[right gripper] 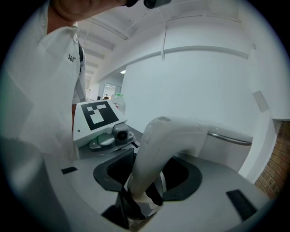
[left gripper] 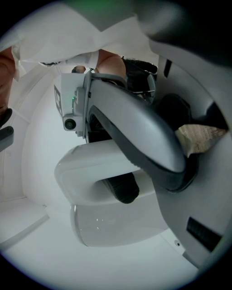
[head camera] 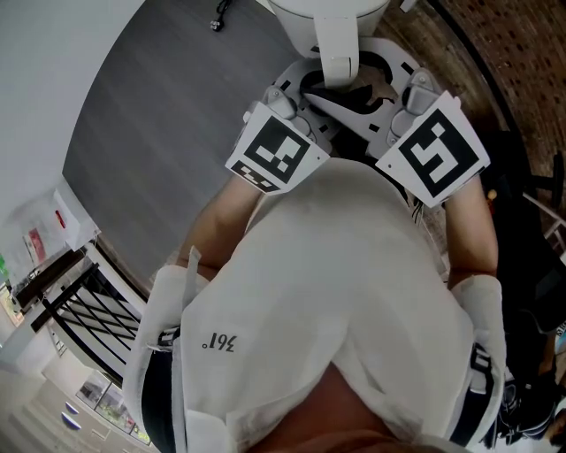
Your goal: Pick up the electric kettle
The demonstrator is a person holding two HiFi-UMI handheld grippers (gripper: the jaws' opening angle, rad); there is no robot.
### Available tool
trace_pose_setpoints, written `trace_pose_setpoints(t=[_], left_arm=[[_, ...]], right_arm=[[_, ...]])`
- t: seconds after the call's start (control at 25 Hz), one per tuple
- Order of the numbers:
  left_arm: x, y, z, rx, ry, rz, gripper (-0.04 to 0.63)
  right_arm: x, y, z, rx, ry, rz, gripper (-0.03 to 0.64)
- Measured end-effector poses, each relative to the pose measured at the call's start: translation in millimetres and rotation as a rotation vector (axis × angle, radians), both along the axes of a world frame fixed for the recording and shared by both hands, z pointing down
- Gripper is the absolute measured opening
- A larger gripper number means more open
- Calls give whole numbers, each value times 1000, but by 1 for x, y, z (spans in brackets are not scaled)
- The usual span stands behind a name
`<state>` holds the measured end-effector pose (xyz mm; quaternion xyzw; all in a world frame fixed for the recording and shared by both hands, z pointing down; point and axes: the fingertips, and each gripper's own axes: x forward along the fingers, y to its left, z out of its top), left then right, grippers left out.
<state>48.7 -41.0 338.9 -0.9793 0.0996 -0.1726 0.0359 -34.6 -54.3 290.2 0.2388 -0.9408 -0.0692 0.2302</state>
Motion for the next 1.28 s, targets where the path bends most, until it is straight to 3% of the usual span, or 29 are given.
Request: trace_pose_setpoints(t=[1.28], left_arm=[[-6,8,10,-6,-8,48,117]], right_arm=[[-4,3,3,-20,-8,30,173]])
